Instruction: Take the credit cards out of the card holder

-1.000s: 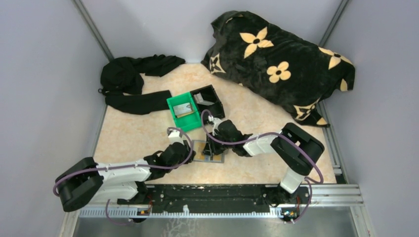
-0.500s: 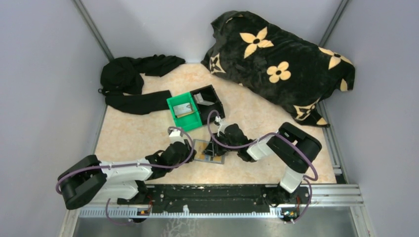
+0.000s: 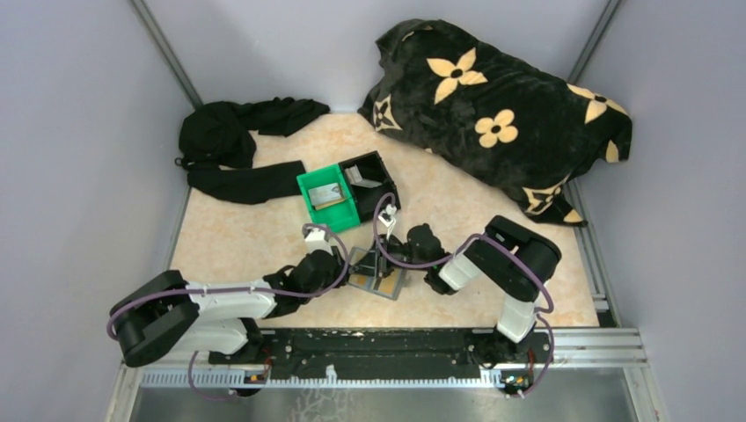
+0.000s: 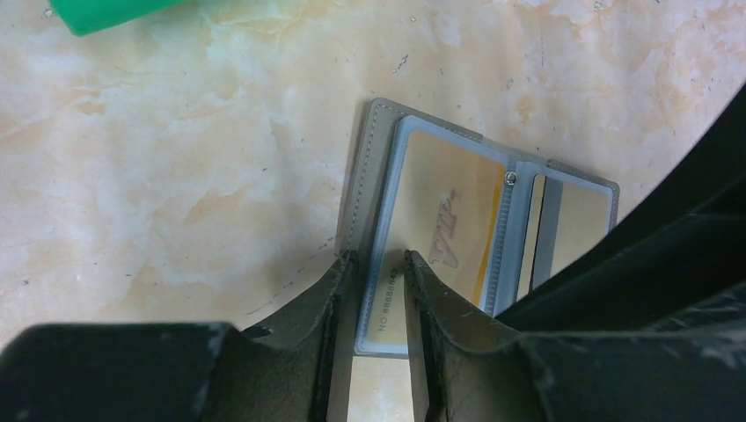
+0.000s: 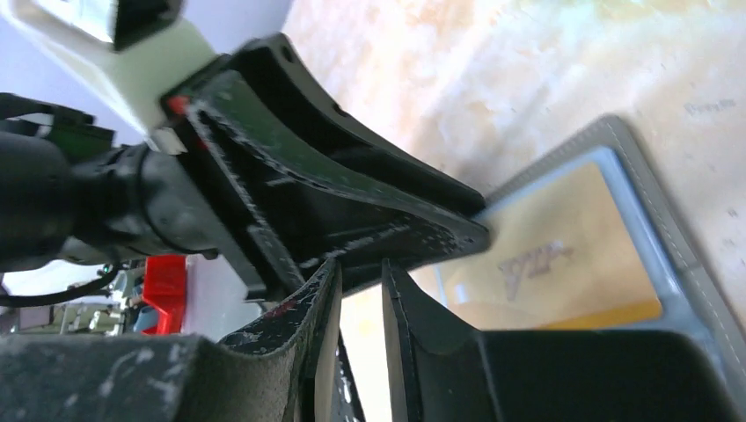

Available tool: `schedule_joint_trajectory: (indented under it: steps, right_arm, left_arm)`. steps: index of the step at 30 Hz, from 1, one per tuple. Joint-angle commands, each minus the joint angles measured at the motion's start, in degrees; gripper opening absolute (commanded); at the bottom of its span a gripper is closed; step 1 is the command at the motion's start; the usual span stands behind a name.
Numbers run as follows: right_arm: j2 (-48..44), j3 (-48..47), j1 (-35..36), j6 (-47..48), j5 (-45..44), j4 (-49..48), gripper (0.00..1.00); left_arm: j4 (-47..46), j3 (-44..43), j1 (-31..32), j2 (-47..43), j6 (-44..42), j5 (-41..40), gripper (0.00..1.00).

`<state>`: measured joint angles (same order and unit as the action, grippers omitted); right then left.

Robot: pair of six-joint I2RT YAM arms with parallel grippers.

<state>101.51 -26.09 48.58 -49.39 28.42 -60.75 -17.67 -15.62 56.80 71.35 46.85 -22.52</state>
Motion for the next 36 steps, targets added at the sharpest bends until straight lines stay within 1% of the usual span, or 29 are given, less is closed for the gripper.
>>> schedule_joint_trajectory:
  steps: [1,5,8,11,13,14,16,19,21,24,28,30,31,33,36]
  right_arm:
    - [0.28,-1.59,0.25,-1.98,2.42,-9.85,0.24]
    - [-1.37,-1.97,0.3,-0.12,1.12,-4.57,0.24]
    - [-5.18,-2.25,0.3,3.9,-1.53,5.98,0.24]
    - [-12.44,-1.97,0.58,7.77,-5.18,16.84,0.22]
    - [-16.16,-1.97,1.82,10.04,-8.33,23.47,0.1]
    - [-17.8,-2.31,2.78,11.64,-10.73,27.01,0.0]
    - [-19.91,-2.96,5.2,13.18,-13.22,32.19,0.0]
    - [-20.4,-3.53,8.7,13.53,-14.53,36.01,0.0]
    - [-20.08,-3.69,11.52,13.65,-16.98,39.12,0.0]
    - [-19.47,-4.13,15.81,13.53,-20.55,45.39,0.0]
    - [-20.6,-1.9,16.87,11.24,-22.92,47.07,0.0]
    - [-21.2,-1.81,16.8,11.19,-25.62,49.57,0.0]
    - [-21.26,-1.94,16.54,11.29,-26.6,50.61,0.0]
    - [-21.42,-1.46,14.8,11.03,-26.72,51.45,0.0]
    - [-23.5,3.13,10.01,10.02,-22.86,46.33,0.0]
  left_arm:
    - [9.67,2.4,0.42,3.69,-0.11,6.24,0.33]
    - [10.71,1.99,0.47,2.93,-0.14,5.92,0.33]
    - [12.88,1.02,0.42,0.13,-0.61,4.75,0.33]
    - [15.68,-1.42,0.42,-3.93,-2.43,2.9,0.34]
    - [17.58,-3.4,0.42,-5.8,-3.68,1.52,0.35]
    - [18.45,-4.34,0.34,-6.46,-4.23,0.91,0.35]
    - [19.06,-5.73,0.34,-6.6,-5.09,0.29,0.36]
    - [19.19,-7.33,0.31,-5.84,-5.75,0.22,0.36]
    - [19.08,-8.04,0.26,-5.26,-6.02,0.88,0.37]
    - [19.85,-9.11,0.16,-5.52,-6.17,1.36,0.46]
    - [20.91,-9.95,-0.05,-7.59,-6.18,-0.44,0.69]
    - [19.17,-9.87,-0.67,-8.36,-7.59,1.76,0.77]
    - [18.02,-9.75,-1.17,-8.6,-8.17,3.43,0.79]
    - [15.5,-8.88,-2.32,-8.86,-8.81,6.98,0.79]
    - [12.49,-6.51,-3.99,-7.23,-7.83,9.16,0.72]
